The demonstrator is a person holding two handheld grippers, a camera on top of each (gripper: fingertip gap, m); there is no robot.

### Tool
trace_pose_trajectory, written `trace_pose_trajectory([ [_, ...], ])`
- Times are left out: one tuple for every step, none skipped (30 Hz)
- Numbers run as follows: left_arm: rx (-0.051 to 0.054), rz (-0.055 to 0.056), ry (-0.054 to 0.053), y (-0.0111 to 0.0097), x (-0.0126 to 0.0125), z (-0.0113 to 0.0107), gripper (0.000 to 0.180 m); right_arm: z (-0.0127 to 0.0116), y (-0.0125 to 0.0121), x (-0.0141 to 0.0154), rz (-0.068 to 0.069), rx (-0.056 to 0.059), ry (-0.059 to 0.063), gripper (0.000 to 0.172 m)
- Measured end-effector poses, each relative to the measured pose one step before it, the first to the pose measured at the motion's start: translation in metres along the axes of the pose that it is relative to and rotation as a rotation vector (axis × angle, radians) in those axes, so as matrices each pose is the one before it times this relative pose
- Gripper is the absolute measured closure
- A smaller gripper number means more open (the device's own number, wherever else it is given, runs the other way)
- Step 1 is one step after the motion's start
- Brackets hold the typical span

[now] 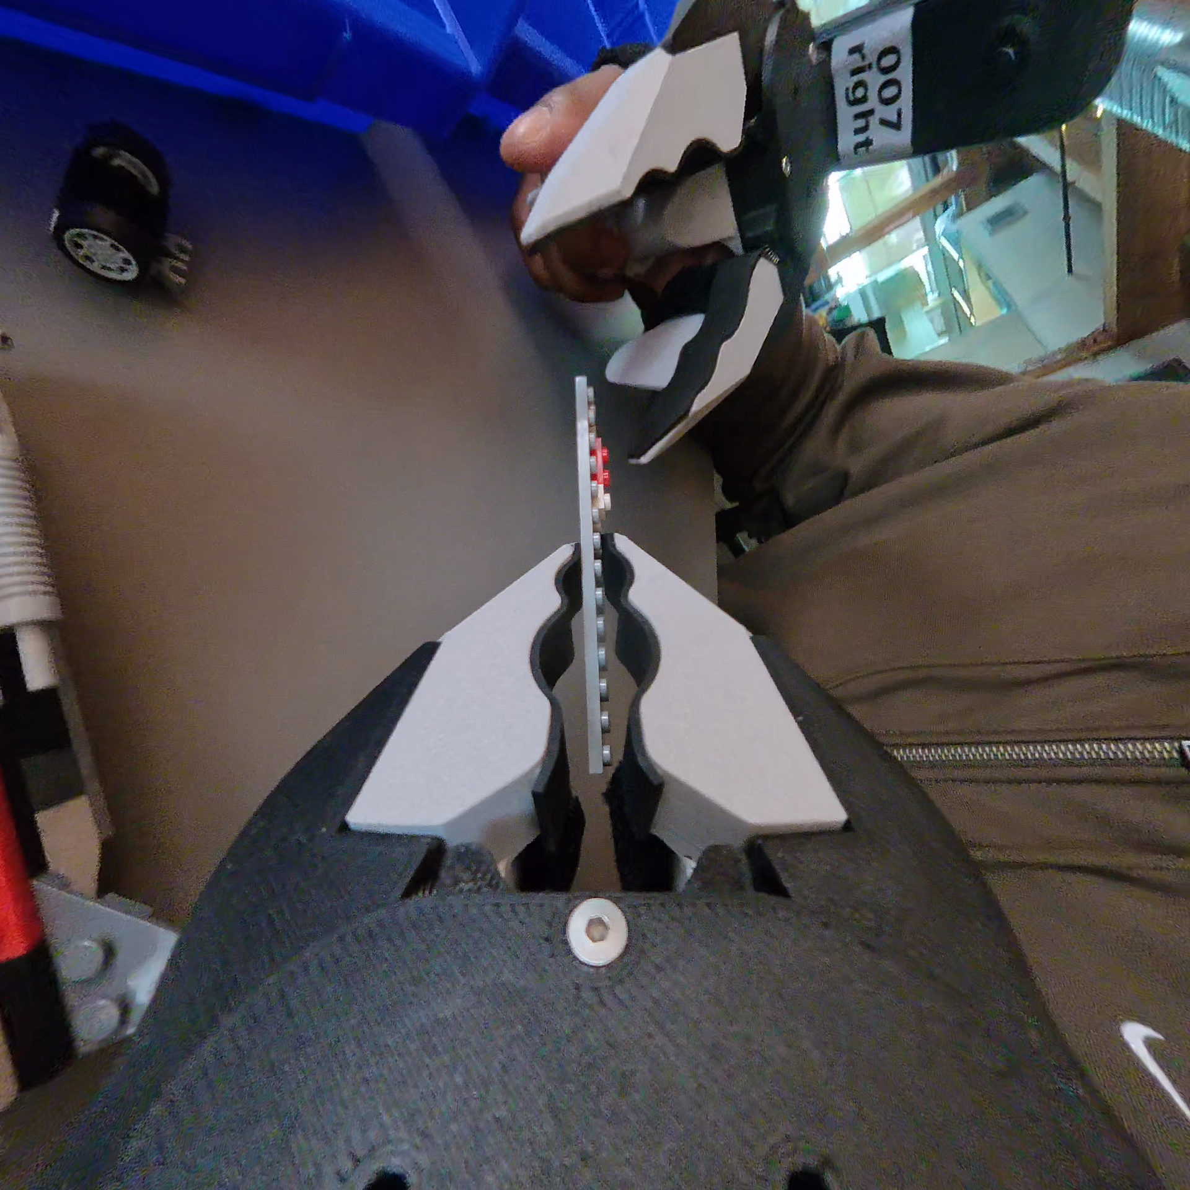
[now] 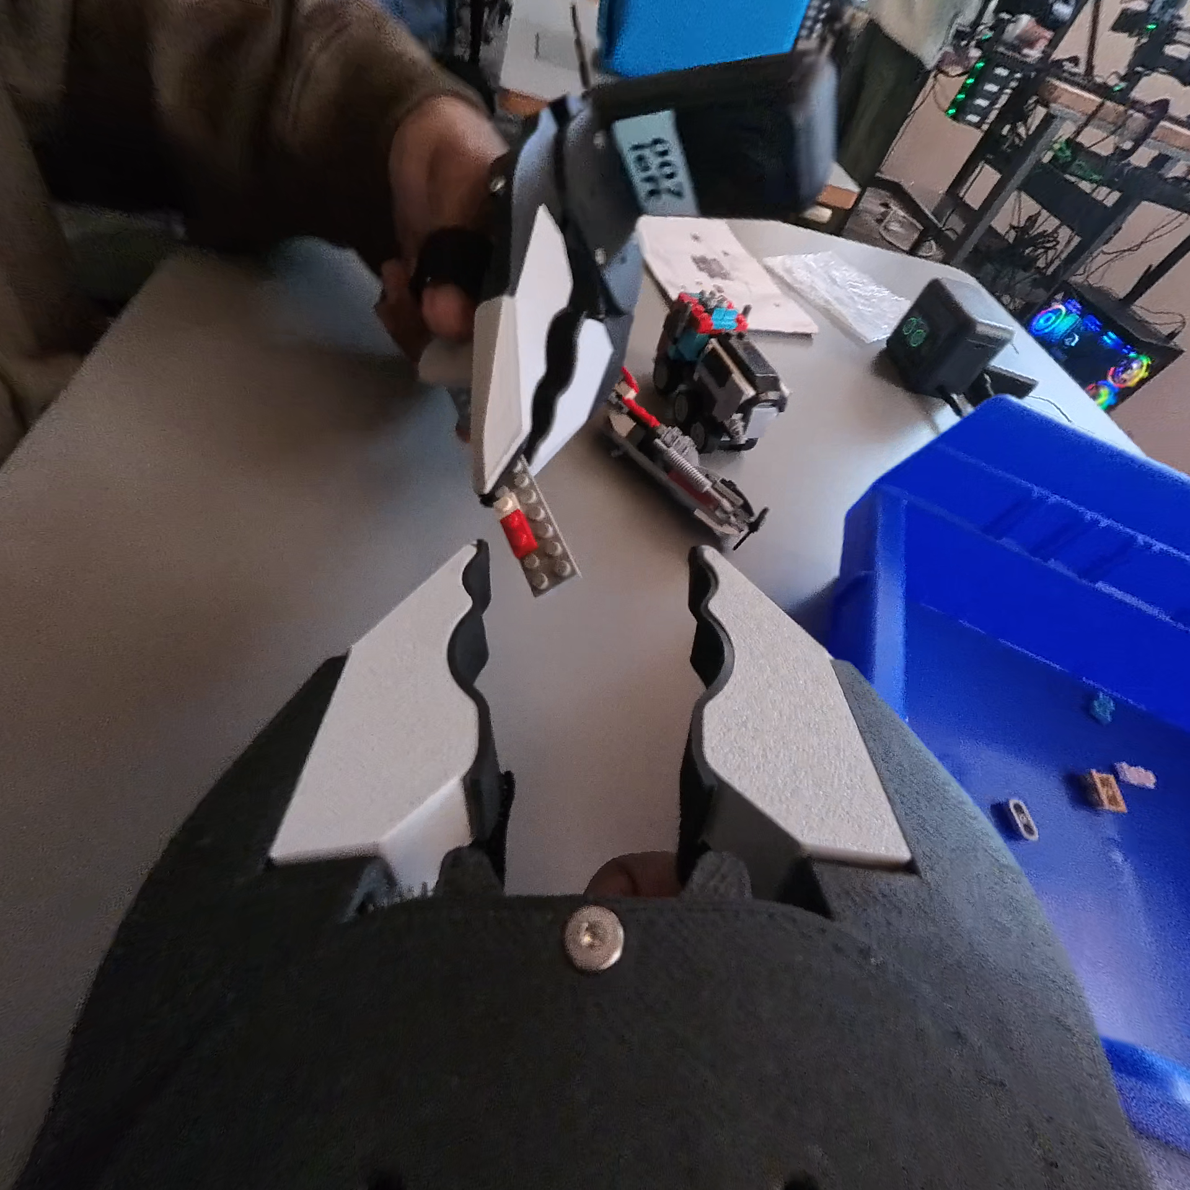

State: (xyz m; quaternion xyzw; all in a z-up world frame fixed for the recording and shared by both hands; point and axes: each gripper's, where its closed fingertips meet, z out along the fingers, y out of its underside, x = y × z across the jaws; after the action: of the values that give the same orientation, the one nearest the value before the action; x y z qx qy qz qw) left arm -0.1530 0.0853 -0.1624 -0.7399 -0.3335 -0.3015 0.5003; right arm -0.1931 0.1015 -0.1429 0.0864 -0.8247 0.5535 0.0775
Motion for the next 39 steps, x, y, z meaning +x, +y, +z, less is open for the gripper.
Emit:
trace_pose_trajectory([
  [-0.0170, 0.0035, 0.0028, -0.00068, -0.00035, -0.00010, 0.174, 0.00222, 0.00115, -0.00240, -0.0280, -0.0149, -0.0094, 0.109],
  [-0.0102, 0.0032, 0.0038, -0.00147, 0.00002, -0.00030, 0.174, 0.00177, 0.00047, -0.00216, -0.0267, -0.0107, -0.0082, 0.109],
  [-0.0090, 0.0026, 0.0077, -0.00124, 0.00078, -0.00047, 0.174, 0.00102, -0.00025, -0.00152, -0.0237, -0.0067, -0.0057, 0.109],
  [-0.0101, 0.0028, 0.0093, -0.00069, 0.00129, -0.00050, 0.174, 0.00051, -0.00087, -0.00027, -0.0191, -0.0022, -0.0006, 0.109],
  [-0.0080, 0.0043, 0.0066, -0.00039, 0.00110, -0.00063, 0.174, -0.00011, -0.00117, 0.00038, -0.0135, 0.0008, 0.0002, 0.109],
  [-0.0023, 0.0047, 0.0005, -0.00085, 0.00015, -0.00097, 0.174, -0.00042, -0.00106, -0.00009, -0.0089, 0.0013, -0.0059, 0.110],
  [-0.0006, 0.0023, -0.0021, -0.00071, -0.00029, -0.00111, 0.174, -0.00056, -0.00111, -0.00034, -0.0065, 0.0032, -0.0082, 0.111],
  [0.0010, 0.0002, -0.0007, -0.00048, -0.00032, -0.00109, 0.174, -0.00055, -0.00120, 0.00017, -0.0060, 0.0053, -0.0046, 0.113],
  [0.0028, -0.0013, -0.0004, -0.00040, -0.00044, -0.00092, 0.174, -0.00014, -0.00115, 0.00055, -0.0067, 0.0048, -0.0015, 0.116],
  [0.0035, -0.0018, 0.0007, -0.00018, -0.00028, -0.00053, 0.174, 0.00068, -0.00071, 0.00052, -0.0088, 0.0004, 0.0013, 0.118],
  [0.0037, -0.0023, 0.0028, 0.00000, -0.00001, -0.00011, 0.174, 0.00155, -0.00010, -0.00021, -0.0112, -0.0043, 0.0000, 0.119],
  [0.0049, -0.0024, 0.0048, 0.00006, 0.00026, 0.00016, 0.174, 0.00217, -0.00009, -0.00167, -0.0126, -0.0049, -0.0052, 0.121],
  [0.0045, -0.0021, 0.0045, 0.00023, 0.00029, 0.00047, 0.174, 0.00262, -0.00010, -0.00208, -0.0126, -0.0055, -0.0053, 0.123],
  [0.0046, -0.0018, 0.0027, 0.00014, -0.00005, 0.00046, 0.174, 0.00300, 0.00060, -0.00183, -0.0128, -0.0096, -0.0026, 0.125],
  [0.0062, -0.0018, 0.0058, -0.00008, 0.00042, 0.00034, 0.174, 0.00289, 0.00138, -0.00154, -0.0148, -0.0136, 0.0000, 0.128],
  [0.0075, -0.0022, 0.0102, -0.00034, 0.00106, 0.00019, 0.174, 0.00250, 0.00205, -0.00036, -0.0160, -0.0162, 0.0069, 0.134],
  [0.0091, -0.0024, 0.0126, -0.00064, 0.00155, 0.00013, 0.174, 0.00189, 0.00226, 0.00122, -0.0143, -0.0174, 0.0156, 0.142],
  [0.0102, -0.0031, 0.0111, -0.00077, 0.00129, -0.00019, 0.174, 0.00101, 0.00183, 0.00178, -0.0092, -0.0114, 0.0175, 0.151],
  [0.0122, -0.0022, 0.0037, -0.00111, 0.00020, -0.00039, 0.174, 0.00009, 0.00067, 0.00144, -0.0014, -0.0012, 0.0116, 0.151],
  [0.0238, -0.0006, 0.0096, -0.00282, 0.00090, -0.00120, 0.174, -0.00046, 0.00018, 0.00142, 0.0073, 0.0041, 0.0098, 0.152],
  [0.0326, -0.0053, 0.0153, -0.00407, 0.00154, -0.00181, 0.173, -0.00094, -0.00042, 0.00184, 0.0148, 0.0077, 0.0116, 0.153],
  [0.0372, -0.0101, 0.0167, -0.00476, 0.00142, -0.00219, 0.172, -0.00113, -0.00085, 0.00228, 0.0195, 0.0104, 0.0149, 0.154],
  [0.0363, -0.0121, 0.0154, -0.00446, 0.00108, -0.00229, 0.172, -0.00115, -0.00097, 0.00266, 0.0205, 0.0094, 0.0187, 0.155],
  [0.0339, -0.0082, 0.0132, -0.00393, 0.00087, -0.00216, 0.172, -0.00099, -0.00061, 0.00296, 0.0203, 0.0066, 0.0216, 0.155],
  [0.0288, -0.0068, 0.0078, -0.00295, 0.00007, -0.00168, 0.172, -0.00063, -0.00031, 0.00258, 0.0189, 0.0044, 0.0193, 0.155],
  [0.0227, -0.0063, 0.0061, -0.00205, -0.00012, -0.00112, 0.172, -0.00041, -0.00007, 0.00174, 0.0161, 0.0032, 0.0155, 0.155],
  [0.0226, -0.0054, 0.0038, -0.00207, -0.00019, -0.00066, 0.172, -0.00002, 0.00024, 0.00144, 0.0131, 0.0017, 0.0141, 0.155],
  [0.0244, -0.0049, -0.0006, -0.00237, -0.00085, -0.00047, 0.172, 0.00023, 0.00030, 0.00132, 0.0105, 0.0008, 0.0145, 0.155],
  [0.0244, -0.0059, -0.0006, -0.00230, -0.00080, -0.00009, 0.172, 0.00043, 0.00042, 0.00125, 0.0076, 0.0003, 0.0138, 0.155],
  [0.0216, -0.0079, -0.0018, -0.00198, -0.00095, 0.00030, 0.172, 0.00034, 0.00047, 0.00117, 0.0041, -0.0004, 0.0128, 0.155],
  [0.0239, -0.0074, -0.0008, -0.00230, -0.00073, 0.00043, 0.171, 0.00031, 0.00006, 0.00102, -0.0001, 0.0000, 0.0118, 0.155],
  [0.0236, -0.0060, 0.0003, -0.00218, -0.00026, 0.00046, 0.171, 0.00026, -0.00032, 0.00084, -0.0035, 0.0012, 0.0111, 0.155],
  [0.0197, -0.0043, 0.0007, -0.00198, 0.00006, 0.00039, 0.170, 0.00025, -0.00071, 0.00048, -0.0045, 0.0026, 0.0098, 0.155],
  [0.0169, -0.0029, -0.0002, -0.00174, 0.00010, 0.00039, 0.170, 0.00020, -0.00099, 0.00010, -0.0033, 0.0040, 0.0080, 0.155],
  [0.0166, -0.0001, -0.0016, -0.00177, 0.00024, 0.00045, 0.170, 0.00023, -0.00107, 0.00016, -0.0018, 0.0044, 0.0075, 0.155],
  [0.0190, 0.0049, -0.0071, -0.00234, -0.00041, 0.00021, 0.170, 0.00044, -0.00083, 0.00024, -0.0020, 0.0027, 0.0079, 0.155],
  [0.0211, 0.0100, -0.0118, -0.00264, -0.00081, -0.00011, 0.171, 0.00051, -0.00040, 0.00038, -0.0029, 0.0003, 0.0091, 0.155],
  [0.0149, 0.0132, -0.0111, -0.00180, -0.00061, -0.00006, 0.172, 0.00050, -0.00004, 0.00047, -0.0034, -0.0009, 0.0095, 0.155],
  [0.0118, 0.0163, -0.0122, -0.00164, -0.00078, -0.00027, 0.173, 0.00055, -0.00013, 0.00072, -0.0024, -0.0003, 0.0103, 0.155],
])
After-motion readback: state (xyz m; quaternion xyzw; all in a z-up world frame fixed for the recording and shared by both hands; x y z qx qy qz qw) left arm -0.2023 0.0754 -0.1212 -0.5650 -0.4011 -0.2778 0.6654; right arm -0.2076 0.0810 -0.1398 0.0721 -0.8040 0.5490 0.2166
